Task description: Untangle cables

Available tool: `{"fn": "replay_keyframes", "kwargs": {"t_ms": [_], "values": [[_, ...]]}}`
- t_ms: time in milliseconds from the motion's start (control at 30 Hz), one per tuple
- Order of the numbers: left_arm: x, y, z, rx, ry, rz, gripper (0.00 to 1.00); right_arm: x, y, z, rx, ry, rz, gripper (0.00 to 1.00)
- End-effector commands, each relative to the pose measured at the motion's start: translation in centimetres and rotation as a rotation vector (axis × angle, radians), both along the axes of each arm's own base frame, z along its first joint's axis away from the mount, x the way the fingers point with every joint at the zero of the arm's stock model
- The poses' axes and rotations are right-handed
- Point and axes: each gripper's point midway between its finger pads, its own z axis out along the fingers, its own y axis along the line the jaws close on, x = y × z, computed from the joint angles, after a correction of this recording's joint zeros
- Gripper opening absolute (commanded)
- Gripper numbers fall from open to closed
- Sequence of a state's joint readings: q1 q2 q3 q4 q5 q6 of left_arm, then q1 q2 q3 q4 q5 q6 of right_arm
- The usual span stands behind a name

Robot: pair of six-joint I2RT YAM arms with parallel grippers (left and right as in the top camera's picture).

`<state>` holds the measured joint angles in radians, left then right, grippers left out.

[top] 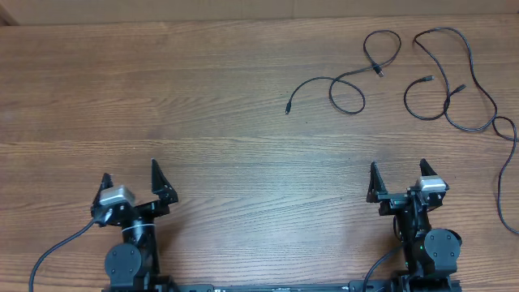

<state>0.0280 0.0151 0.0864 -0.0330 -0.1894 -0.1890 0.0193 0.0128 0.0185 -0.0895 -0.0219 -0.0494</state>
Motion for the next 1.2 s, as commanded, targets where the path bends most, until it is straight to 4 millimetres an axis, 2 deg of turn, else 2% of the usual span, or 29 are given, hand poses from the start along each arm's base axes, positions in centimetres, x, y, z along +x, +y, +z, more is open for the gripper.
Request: {"fn": "replay_keyframes", "kwargs": {"t_ms": [0, 233, 467, 900, 1067, 1167], "values": [[0.3, -0.7, -1.3, 0.115, 0.049, -0.035, 0.99, 0.0, -0.2, -0.1, -0.004, -0.006, -0.007, 1.00], [0.6, -0.7, -4.5, 0.128, 0.127, -0.041, 0.99, 0.0, -0.2, -0.1, -0.004, -0.006, -0.007, 1.00], [0.7, -1.6, -4.6, 0.160, 0.135, -0.097, 0.99, 0.0, -0.2, -0.1, -0.004, -0.006, -0.007, 1.00], [0.7, -1.6, -4.7, 0.162, 0.137, -0.094, 1.00, 0.0, -0.2, -0.1, -0.004, -0.006, -0.007, 1.00], [0.8, -2.0, -4.7, 0.274, 0.155, -0.121, 1.00, 0.0, -0.2, -0.1, -0.004, -0.006, -0.007, 1.00], [0.8, -2.0, -4.7, 0.270, 0.154, -0.121, 1.00, 0.0, -0.2, -0.1, -0.004, -0.006, -0.007, 1.00]]}}
